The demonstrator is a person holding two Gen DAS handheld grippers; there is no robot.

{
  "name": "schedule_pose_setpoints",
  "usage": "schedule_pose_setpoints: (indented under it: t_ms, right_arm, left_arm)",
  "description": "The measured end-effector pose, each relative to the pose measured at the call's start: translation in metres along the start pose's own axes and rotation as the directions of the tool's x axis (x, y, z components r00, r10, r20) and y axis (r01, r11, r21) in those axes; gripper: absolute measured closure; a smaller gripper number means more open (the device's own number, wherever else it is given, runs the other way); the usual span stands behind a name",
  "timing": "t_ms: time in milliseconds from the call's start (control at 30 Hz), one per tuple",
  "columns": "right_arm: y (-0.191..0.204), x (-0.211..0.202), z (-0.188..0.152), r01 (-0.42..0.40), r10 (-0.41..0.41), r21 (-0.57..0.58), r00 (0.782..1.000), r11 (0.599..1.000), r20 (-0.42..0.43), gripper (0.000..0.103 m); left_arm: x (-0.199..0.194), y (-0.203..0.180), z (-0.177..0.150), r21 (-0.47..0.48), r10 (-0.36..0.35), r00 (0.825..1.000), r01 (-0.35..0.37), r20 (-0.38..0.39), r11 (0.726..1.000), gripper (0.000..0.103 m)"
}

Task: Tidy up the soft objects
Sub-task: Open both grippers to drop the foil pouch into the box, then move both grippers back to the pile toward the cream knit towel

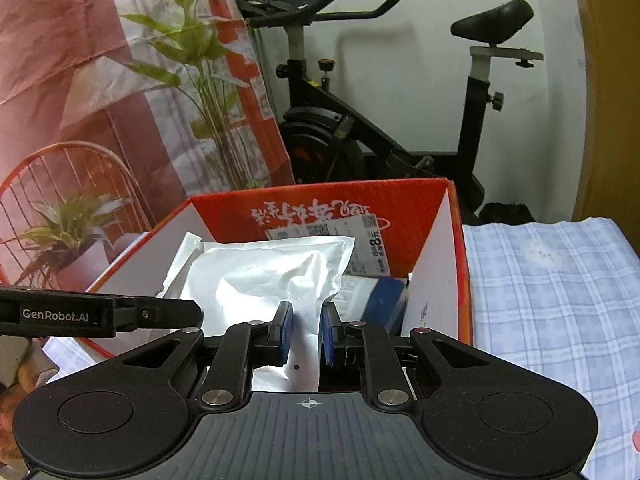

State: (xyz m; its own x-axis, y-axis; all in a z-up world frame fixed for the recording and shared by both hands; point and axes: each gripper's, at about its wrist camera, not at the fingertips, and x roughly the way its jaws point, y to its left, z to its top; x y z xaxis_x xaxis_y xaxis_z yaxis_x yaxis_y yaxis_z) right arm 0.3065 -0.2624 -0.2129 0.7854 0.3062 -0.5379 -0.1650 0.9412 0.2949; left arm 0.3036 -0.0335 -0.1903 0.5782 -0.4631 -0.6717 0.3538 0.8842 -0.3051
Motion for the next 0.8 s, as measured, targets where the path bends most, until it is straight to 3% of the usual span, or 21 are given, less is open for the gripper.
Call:
schedule_pose_setpoints:
  t_ms: [333, 800]
  right_arm:
    - [0.009, -0.004, -0.015, 0.041, -0.042, -0.030, 0.998, 0.999, -0.040, 0.079]
    - [0.032, -0.071, -0.022, 0.041, -0.027, -0.140, 0.995, 0.989, 0.097, 0.078]
  left_arm:
    - [-0.010, 0.003, -0.006, -0.018, 0.004, 1.000, -0.003, 0.015, 1.000, 0.071]
    - [-0.086, -0.018, -0.025, 0.102, 0.043, 0.990, -0.057, 0.138, 0.993, 0.070]
